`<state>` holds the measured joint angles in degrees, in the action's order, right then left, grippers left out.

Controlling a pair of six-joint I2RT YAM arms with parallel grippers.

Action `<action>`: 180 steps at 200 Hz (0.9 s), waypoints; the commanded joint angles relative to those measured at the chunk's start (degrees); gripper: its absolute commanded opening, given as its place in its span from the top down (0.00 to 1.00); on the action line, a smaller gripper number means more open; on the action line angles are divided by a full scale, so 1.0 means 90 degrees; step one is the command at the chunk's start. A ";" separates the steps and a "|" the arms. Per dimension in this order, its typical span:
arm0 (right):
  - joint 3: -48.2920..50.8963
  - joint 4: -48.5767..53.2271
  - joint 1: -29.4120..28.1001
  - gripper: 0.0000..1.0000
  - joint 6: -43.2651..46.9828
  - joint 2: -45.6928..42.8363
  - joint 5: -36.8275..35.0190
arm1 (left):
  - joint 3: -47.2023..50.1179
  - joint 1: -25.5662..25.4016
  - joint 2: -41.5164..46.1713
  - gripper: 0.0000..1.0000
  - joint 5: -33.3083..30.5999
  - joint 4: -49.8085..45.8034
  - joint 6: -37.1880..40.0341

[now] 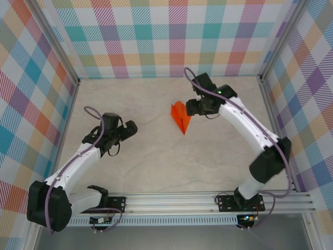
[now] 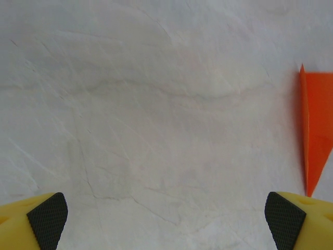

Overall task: Fold a paper plane with a square sheet of paper (fold left side to right side)
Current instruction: Move the paper plane to the top-center of the table, then reset both arms

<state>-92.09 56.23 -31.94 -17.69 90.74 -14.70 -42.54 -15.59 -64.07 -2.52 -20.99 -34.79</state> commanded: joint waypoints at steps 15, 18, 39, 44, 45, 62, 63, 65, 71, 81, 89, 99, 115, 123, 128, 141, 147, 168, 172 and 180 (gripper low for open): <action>0.2125 -0.1517 0.0228 0.10 0.0320 -0.1653 -0.0758 | -0.0037 0.0634 0.0323 0.00 -0.0238 0.0510 0.0377; 0.2327 -0.1655 0.0259 0.08 0.0332 -0.1809 -0.0781 | -0.0026 0.0668 0.0364 0.00 -0.0319 0.0508 0.0407; 0.3583 -0.2565 0.0648 0.00 0.0412 -0.2731 -0.0818 | 0.0261 0.0717 0.0742 0.00 -0.1101 0.1099 0.0730; 0.3859 -0.2768 0.0774 0.00 0.0432 -0.2903 -0.0818 | 0.0405 0.0709 0.0845 0.00 -0.1326 0.1283 0.0777; 0.3911 -0.2808 0.0799 0.00 0.0437 -0.2933 -0.0818 | 0.0418 0.0713 0.0867 0.00 -0.1372 0.1320 0.0788; 0.4702 -0.3444 0.1290 0.00 0.0544 -0.3280 -0.0772 | 0.0948 0.0715 0.1187 0.00 -0.2263 0.1959 0.0987; 0.4747 -0.3488 0.1311 0.00 0.0562 -0.3293 -0.0771 | 0.0982 0.0711 0.1199 0.00 -0.2320 0.1990 0.0995; 0.4838 -0.3575 0.1371 0.00 0.0599 -0.3314 -0.0757 | 0.1044 0.0711 0.1220 0.00 -0.2437 0.2066 0.1041; 0.5102 -0.3848 0.1577 0.00 0.0707 -0.3350 -0.0733 | 0.1218 0.0715 0.1267 0.00 -0.2748 0.2282 0.1163; 0.5562 -0.4411 0.1931 0.00 0.0958 -0.3323 -0.0609 | 0.1434 0.0717 0.1251 0.00 -0.3187 0.2592 0.1410; 0.5920 -0.4972 0.2149 0.00 0.1131 -0.3237 -0.0612 | 0.1524 0.0712 0.1155 0.00 -0.3455 0.2716 0.1633; 0.6374 -0.5730 0.2378 0.00 0.1347 -0.3056 -0.0648 | 0.1515 0.0717 0.0935 0.00 -0.3685 0.2735 0.1933; 0.6756 -0.6696 0.2646 0.00 0.1424 -0.2592 -0.0771 | 0.1516 0.0712 0.0512 0.00 -0.3834 0.2859 0.2313; 0.6798 -0.7033 0.2751 0.00 0.1424 -0.2288 -0.0721 | 0.1577 0.0712 0.0316 0.00 -0.3813 0.3084 0.2473; 0.6813 -0.7204 0.2804 0.00 0.1454 -0.2103 -0.0651 | 0.1633 0.0709 0.0189 0.00 -0.3771 0.3253 0.2581; 0.6845 -0.7871 0.2846 0.00 0.1639 -0.1650 -0.0449 | 0.1792 0.0715 -0.0083 0.00 -0.3664 0.3744 0.2761; 0.6858 -0.8135 0.2849 0.00 0.1686 -0.1466 -0.0380 | 0.1870 0.0715 -0.0207 0.00 -0.3595 0.4027 0.2846; 0.6833 -0.8949 0.2861 0.00 0.1971 -0.1060 -0.0112 | 0.2107 0.0712 -0.0629 0.00 -0.3184 0.4992 0.3172; 0.6851 -0.9127 0.2873 0.00 0.1994 -0.1015 -0.0054 | 0.2134 0.0712 -0.0720 0.00 -0.3098 0.5157 0.3233; 0.6908 -0.9502 0.2905 0.00 0.2068 -0.0932 0.0104 | 0.2176 0.0716 -0.0917 0.00 -0.3029 0.5475 0.3311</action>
<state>-30.46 -12.71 -6.39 -2.92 80.62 -18.26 -24.47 -9.85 -68.58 -32.29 14.85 -10.33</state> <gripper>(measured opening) 0.997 0.998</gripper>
